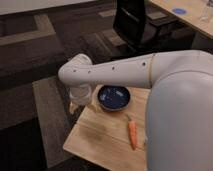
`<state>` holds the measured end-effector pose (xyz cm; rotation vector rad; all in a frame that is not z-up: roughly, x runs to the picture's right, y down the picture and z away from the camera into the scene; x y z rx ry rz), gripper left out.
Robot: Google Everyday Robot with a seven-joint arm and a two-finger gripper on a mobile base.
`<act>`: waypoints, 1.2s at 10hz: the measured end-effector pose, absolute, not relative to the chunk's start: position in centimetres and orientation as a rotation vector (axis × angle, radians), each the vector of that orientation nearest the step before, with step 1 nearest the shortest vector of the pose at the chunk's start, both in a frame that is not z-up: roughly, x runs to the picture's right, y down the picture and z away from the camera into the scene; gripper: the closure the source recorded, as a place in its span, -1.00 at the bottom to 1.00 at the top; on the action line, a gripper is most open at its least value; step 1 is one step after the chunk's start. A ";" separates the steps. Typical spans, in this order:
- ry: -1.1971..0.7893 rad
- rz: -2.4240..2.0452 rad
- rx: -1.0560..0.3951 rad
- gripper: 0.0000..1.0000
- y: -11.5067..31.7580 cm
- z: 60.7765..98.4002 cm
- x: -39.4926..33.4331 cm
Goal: Knock the eraser over
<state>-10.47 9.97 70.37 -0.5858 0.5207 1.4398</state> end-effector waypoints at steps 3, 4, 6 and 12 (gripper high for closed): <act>0.535 1.469 -0.580 -0.30 10.4 70.3 -8.7; 0.535 1.492 -0.583 -0.30 10.4 70.2 -7.3; 0.520 1.512 -0.583 -0.30 10.0 70.2 -5.1; 0.512 1.534 -0.564 -0.30 10.5 69.1 6.1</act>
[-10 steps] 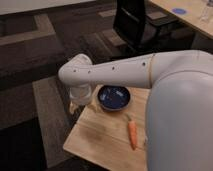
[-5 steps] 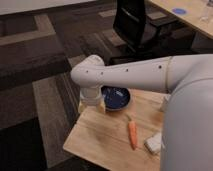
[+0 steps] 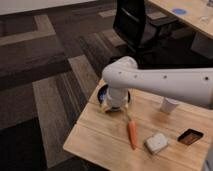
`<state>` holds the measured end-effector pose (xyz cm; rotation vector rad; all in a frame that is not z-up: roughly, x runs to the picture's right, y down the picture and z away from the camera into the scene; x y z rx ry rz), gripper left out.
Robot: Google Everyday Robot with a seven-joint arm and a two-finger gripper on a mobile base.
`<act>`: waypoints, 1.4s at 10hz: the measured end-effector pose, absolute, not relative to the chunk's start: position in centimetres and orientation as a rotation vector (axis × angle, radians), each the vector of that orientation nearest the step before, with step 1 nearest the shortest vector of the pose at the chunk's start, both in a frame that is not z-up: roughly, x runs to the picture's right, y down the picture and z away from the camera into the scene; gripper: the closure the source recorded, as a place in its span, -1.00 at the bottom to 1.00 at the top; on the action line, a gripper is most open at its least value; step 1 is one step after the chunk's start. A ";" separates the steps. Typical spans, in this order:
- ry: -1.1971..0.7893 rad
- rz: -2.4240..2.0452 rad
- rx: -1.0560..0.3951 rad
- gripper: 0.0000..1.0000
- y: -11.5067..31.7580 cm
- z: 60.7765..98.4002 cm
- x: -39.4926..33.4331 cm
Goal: Knock the eraser over
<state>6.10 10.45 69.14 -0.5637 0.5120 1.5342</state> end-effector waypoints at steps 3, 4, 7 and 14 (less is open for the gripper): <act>0.510 1.532 -0.565 -0.30 10.4 69.2 5.9; 0.510 1.531 -0.565 -0.30 10.4 69.2 5.9; 0.518 1.543 -0.561 -0.30 10.9 68.9 6.6; 0.555 1.648 -0.616 -0.30 16.0 67.5 18.4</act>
